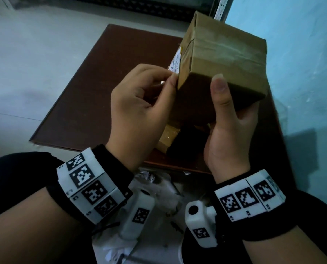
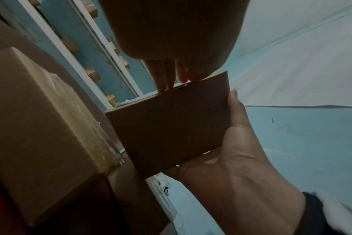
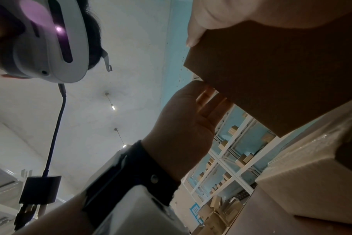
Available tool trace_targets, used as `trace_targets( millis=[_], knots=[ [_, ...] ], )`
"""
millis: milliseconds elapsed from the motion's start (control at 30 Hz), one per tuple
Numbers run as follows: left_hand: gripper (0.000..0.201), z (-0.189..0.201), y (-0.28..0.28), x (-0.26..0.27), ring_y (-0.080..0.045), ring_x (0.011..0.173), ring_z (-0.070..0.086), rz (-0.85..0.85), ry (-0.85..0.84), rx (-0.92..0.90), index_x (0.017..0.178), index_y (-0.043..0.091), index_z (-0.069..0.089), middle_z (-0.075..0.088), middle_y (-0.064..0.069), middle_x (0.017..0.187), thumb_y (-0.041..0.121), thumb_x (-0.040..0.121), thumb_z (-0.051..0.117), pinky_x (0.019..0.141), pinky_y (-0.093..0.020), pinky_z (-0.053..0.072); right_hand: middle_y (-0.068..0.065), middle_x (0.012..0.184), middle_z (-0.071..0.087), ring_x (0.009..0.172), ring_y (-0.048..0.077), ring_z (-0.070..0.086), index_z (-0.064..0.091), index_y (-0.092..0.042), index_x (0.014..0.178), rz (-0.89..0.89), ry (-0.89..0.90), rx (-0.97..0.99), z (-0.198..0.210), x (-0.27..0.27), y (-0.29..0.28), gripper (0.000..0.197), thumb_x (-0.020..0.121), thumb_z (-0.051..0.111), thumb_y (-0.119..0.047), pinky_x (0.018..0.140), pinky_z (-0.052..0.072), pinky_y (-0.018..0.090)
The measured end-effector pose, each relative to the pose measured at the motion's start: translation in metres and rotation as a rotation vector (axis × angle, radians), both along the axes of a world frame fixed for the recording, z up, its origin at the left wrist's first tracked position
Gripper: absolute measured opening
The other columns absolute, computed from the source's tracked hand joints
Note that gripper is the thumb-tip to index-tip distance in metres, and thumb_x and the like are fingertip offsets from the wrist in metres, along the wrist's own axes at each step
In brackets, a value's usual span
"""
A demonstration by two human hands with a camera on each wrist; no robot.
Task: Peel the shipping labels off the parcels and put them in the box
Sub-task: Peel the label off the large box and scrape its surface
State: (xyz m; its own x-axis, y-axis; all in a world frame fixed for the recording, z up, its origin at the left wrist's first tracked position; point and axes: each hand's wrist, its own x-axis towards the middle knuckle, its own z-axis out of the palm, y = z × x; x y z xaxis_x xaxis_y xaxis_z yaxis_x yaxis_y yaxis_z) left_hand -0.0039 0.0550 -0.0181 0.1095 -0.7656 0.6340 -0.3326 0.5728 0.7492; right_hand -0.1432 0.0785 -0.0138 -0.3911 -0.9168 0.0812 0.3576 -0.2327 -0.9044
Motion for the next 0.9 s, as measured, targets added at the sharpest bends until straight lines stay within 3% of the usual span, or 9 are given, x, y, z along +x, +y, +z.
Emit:
trace_targets(
  millis=[100,167,267,367,433,600,700,800,900],
  knots=[
    [0.012,-0.0058,-0.0014,0.0018,-0.022,0.084,0.071,0.014,0.008,0.081,0.098,0.005,0.071,0.072,-0.008,0.092,0.013,0.104,0.065,0.073,-0.043,0.061,0.001,0.137,0.068,0.124,0.018,0.072,0.049,-0.026,0.145,0.003,0.024,-0.008,0.0001,-0.001,-0.0002,0.066,0.089,0.081,-0.016,0.102,0.061,0.049],
    [0.015,-0.0072,-0.0012,0.0021,-0.026,0.086,0.073,-0.016,0.091,0.118,0.101,0.004,0.071,0.073,-0.01,0.094,0.013,0.106,0.061,0.076,-0.053,0.061,0.004,0.139,0.068,0.125,0.021,0.071,0.049,-0.025,0.146,0.003,0.031,-0.014,0.0001,-0.0012,-0.0003,0.064,0.091,0.081,-0.018,0.103,0.061,0.052],
    [0.017,-0.0015,0.0014,0.001,-0.024,0.094,0.076,-0.069,0.179,0.12,0.117,0.006,0.071,0.076,-0.011,0.106,0.014,0.106,0.062,0.079,-0.042,0.064,0.01,0.141,0.068,0.126,0.027,0.071,0.046,-0.022,0.152,0.014,-0.008,0.008,0.0008,-0.0001,-0.0007,0.07,0.091,0.081,-0.026,0.103,0.06,0.056],
    [0.013,0.0015,0.0015,0.0003,-0.017,0.089,0.074,-0.054,0.086,0.071,0.11,0.005,0.075,0.074,-0.007,0.104,0.013,0.103,0.069,0.075,-0.025,0.059,0.011,0.142,0.067,0.127,0.029,0.071,0.046,-0.02,0.153,0.01,-0.009,0.012,-0.0001,0.0008,-0.0007,0.075,0.088,0.083,-0.027,0.104,0.059,0.057],
    [0.012,-0.0012,-0.0002,0.0004,-0.017,0.086,0.072,-0.034,0.05,0.07,0.103,0.003,0.075,0.073,-0.006,0.098,0.012,0.103,0.068,0.073,-0.028,0.058,0.011,0.142,0.067,0.127,0.028,0.07,0.045,-0.02,0.155,0.013,-0.016,0.013,0.0,0.0006,-0.0008,0.076,0.089,0.083,-0.024,0.103,0.06,0.058],
    [0.018,-0.0084,-0.0015,0.0019,-0.027,0.082,0.072,-0.035,0.103,0.157,0.101,0.004,0.072,0.073,-0.011,0.09,0.017,0.106,0.06,0.074,-0.055,0.06,0.008,0.141,0.066,0.125,0.024,0.071,0.045,-0.021,0.152,0.007,0.023,-0.003,0.0019,0.0,-0.0002,0.077,0.086,0.084,-0.026,0.099,0.063,0.053],
    [0.02,-0.0037,0.0009,0.0002,-0.023,0.083,0.073,-0.059,0.223,0.206,0.104,0.007,0.072,0.073,-0.006,0.089,0.016,0.109,0.055,0.072,-0.046,0.063,0.009,0.142,0.065,0.126,0.025,0.071,0.042,-0.02,0.156,0.007,0.004,0.011,0.0014,-0.0009,-0.0009,0.075,0.091,0.08,-0.022,0.1,0.062,0.052],
    [0.017,-0.0011,-0.0001,0.0011,-0.018,0.085,0.075,-0.073,0.202,0.189,0.111,0.007,0.074,0.075,-0.006,0.097,0.019,0.105,0.065,0.074,-0.034,0.062,0.01,0.144,0.065,0.127,0.025,0.07,0.04,-0.018,0.158,0.011,0.0,0.008,0.0016,-0.001,-0.0005,0.077,0.092,0.08,-0.021,0.101,0.062,0.052],
    [0.014,-0.0065,-0.0032,0.0025,-0.023,0.087,0.075,-0.062,0.105,0.16,0.106,0.004,0.075,0.075,-0.012,0.1,0.016,0.103,0.069,0.076,-0.042,0.064,0.01,0.142,0.065,0.125,0.024,0.071,0.044,-0.017,0.153,0.018,0.016,0.001,0.0005,0.0004,0.001,0.071,0.092,0.08,-0.014,0.097,0.064,0.049]
  ],
)
